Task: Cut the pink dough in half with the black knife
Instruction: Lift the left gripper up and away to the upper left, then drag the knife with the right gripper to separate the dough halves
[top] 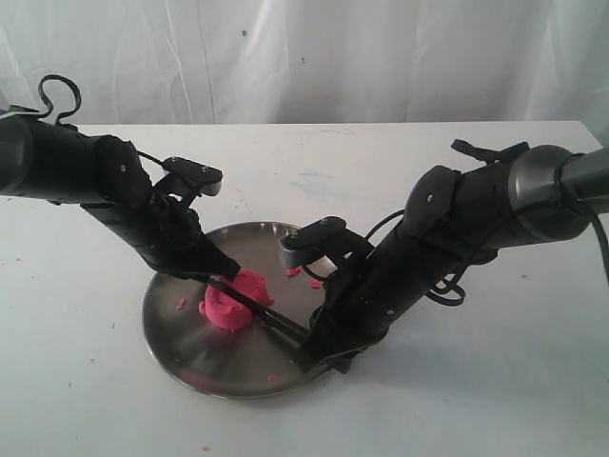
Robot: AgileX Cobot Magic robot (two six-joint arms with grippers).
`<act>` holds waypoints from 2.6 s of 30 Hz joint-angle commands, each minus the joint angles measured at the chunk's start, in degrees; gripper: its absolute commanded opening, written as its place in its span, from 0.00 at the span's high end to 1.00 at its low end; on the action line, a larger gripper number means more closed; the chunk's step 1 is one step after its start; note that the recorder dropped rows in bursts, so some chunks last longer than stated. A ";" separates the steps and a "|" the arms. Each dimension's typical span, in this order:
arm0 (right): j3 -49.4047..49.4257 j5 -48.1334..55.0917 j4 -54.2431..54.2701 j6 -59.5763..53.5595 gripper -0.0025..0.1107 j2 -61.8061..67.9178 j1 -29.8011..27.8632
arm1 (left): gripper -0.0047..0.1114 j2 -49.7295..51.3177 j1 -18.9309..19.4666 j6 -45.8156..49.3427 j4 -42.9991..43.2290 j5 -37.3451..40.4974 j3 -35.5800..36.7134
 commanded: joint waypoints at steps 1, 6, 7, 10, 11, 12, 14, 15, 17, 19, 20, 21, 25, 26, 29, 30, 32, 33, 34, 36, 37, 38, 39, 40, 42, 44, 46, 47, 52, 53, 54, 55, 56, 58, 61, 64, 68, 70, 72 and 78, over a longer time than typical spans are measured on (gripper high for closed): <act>0.81 -1.43 -1.98 -0.13 0.98 1.24 0.00 | 0.96 -5.70 -0.12 0.44 -0.30 0.42 0.22; 0.81 -1.42 -1.99 -0.13 0.98 1.24 0.00 | 0.96 -12.94 -0.12 0.44 0.02 2.53 0.33; 0.81 -1.42 -1.99 -0.13 0.98 1.24 0.00 | 0.96 -13.98 -0.12 0.44 0.28 3.29 0.43; 0.81 -1.42 -1.99 -0.13 0.98 1.24 0.00 | 0.96 -16.93 -0.12 0.44 1.65 4.45 1.90; 0.81 -1.42 -1.99 -0.13 0.98 1.24 0.00 | 0.96 -17.92 -0.12 0.44 1.90 4.68 2.71; 0.81 -1.42 -1.99 -0.13 0.98 1.24 0.00 | 0.96 -18.71 0.04 0.16 2.04 4.68 3.39; 0.81 -1.42 -1.99 -0.13 0.98 1.24 0.00 | 0.96 -20.91 0.45 -0.92 2.88 4.68 5.09; 0.81 -1.42 -1.99 -0.13 0.98 1.24 0.00 | 0.96 -21.90 0.86 -1.39 3.48 4.68 5.77; 0.81 -1.42 -1.99 -0.13 0.98 1.24 0.00 | 0.96 -24.60 1.57 -2.15 3.48 4.97 7.44; 0.81 -1.42 -1.99 -0.13 0.98 1.24 0.00 | 0.96 -27.68 2.18 -2.83 3.76 6.04 8.87; 0.81 -1.42 -1.99 -0.13 0.98 1.24 0.00 | 0.96 -29.26 2.48 -2.83 3.76 6.18 9.61; 0.81 -1.32 -1.99 -0.13 0.98 1.24 0.00 | 0.96 -30.62 2.59 -3.00 3.76 6.18 10.21; 0.81 -1.20 -2.10 -0.79 0.98 1.24 0.00 | 0.96 -37.14 2.59 -2.98 3.76 6.41 12.36; 0.81 -1.20 -2.10 -1.06 0.98 1.24 0.00 | 0.96 -38.64 2.59 -2.73 3.86 6.40 12.86; 0.81 -1.53 -2.66 -1.39 0.98 1.24 0.00 | 0.96 -41.88 2.59 -2.82 7.44 6.00 13.16; 0.81 -1.53 -2.66 -1.39 0.98 1.24 0.00 | 0.96 -42.65 2.59 -2.83 8.09 5.64 13.25; 0.81 -0.97 -2.66 -1.39 0.98 1.24 0.10 | 0.96 -43.51 2.59 -2.83 8.62 5.26 13.25; 0.81 -0.62 -2.66 -1.39 0.98 1.24 0.07 | 0.96 -43.79 2.59 -2.83 8.62 5.10 13.25; 0.81 -0.33 -2.66 -1.39 0.98 1.24 0.07 | 0.96 -43.78 2.59 -2.83 8.62 4.98 13.25; 0.81 0.20 -2.66 -1.39 0.98 1.24 0.07 | 0.96 -43.78 2.59 -2.83 8.62 4.85 13.25; 0.81 0.33 -2.66 -1.39 0.98 1.24 0.07 | 0.96 -43.78 2.59 -2.83 8.62 4.62 13.25; 0.81 0.48 -2.66 -1.39 0.98 1.24 0.07 | 0.96 -43.78 2.59 -2.83 8.62 4.34 13.25; 0.81 0.74 -2.66 -1.39 0.98 1.24 0.07 | 0.96 -43.78 2.59 -2.83 8.62 4.10 13.25; 0.81 0.85 -2.66 -1.39 0.98 1.13 0.07 | 0.96 -43.78 2.59 -2.83 8.62 3.99 13.25; 0.81 0.85 -2.66 -1.05 0.98 0.80 0.07 | 0.96 -43.78 2.59 -2.83 8.62 3.63 13.25; 0.81 0.96 -3.46 -0.93 0.98 -0.02 0.58 | 0.96 -43.78 2.59 -2.83 8.62 3.63 13.25; 0.81 0.96 -4.12 -0.80 0.98 -0.61 1.73 | 0.96 -43.78 2.59 -2.83 8.62 3.63 13.25; 0.81 0.96 -4.46 -0.66 0.98 -0.93 2.38 | 0.96 -43.78 2.59 -2.83 8.62 3.63 13.25; 0.81 1.06 -5.71 0.70 0.98 -1.15 5.17 | 0.96 -43.78 2.59 -2.83 8.62 3.63 13.25; 0.81 1.06 -5.71 0.70 0.98 -1.03 5.67 | 0.96 -43.78 2.59 -2.83 8.62 3.63 13.25; 0.81 0.96 -5.71 0.70 0.98 -1.03 6.02 | 0.96 -43.78 2.59 -2.83 8.62 3.63 13.25; 0.81 0.87 -5.84 0.70 0.98 -1.03 6.24 | 0.96 -43.78 2.59 -2.83 8.62 3.63 13.25; 0.81 0.87 -5.94 0.70 0.98 -1.03 6.49 | 0.96 -43.78 2.59 -2.83 8.62 3.63 13.25; 0.81 0.87 -5.94 0.70 0.98 -1.03 6.49 | 0.96 -43.78 2.59 -2.83 8.62 3.63 13.25; 0.81 -0.79 -7.10 2.90 0.98 -1.03 6.48 | 0.96 -43.78 2.59 -2.83 8.62 3.73 13.25; 0.81 -2.29 -9.06 6.05 0.98 -1.03 6.48 | 0.96 -43.78 2.59 -2.83 8.62 3.84 13.25; 0.81 -3.38 -12.75 10.97 0.98 -1.03 6.48 | 0.96 -43.78 2.59 -2.83 8.62 3.84 13.25; 0.81 -3.77 -15.73 14.28 0.98 -1.03 6.48 | 0.96 -43.78 2.59 -2.83 8.62 3.96 13.25; 0.81 -3.91 -19.27 17.76 0.98 -1.03 6.48 | 0.96 -43.78 2.59 -2.83 8.62 3.96 13.25; 0.81 -4.27 -23.89 21.74 0.98 -1.03 6.48 | 0.96 -43.44 2.59 -5.50 7.67 0.13 17.01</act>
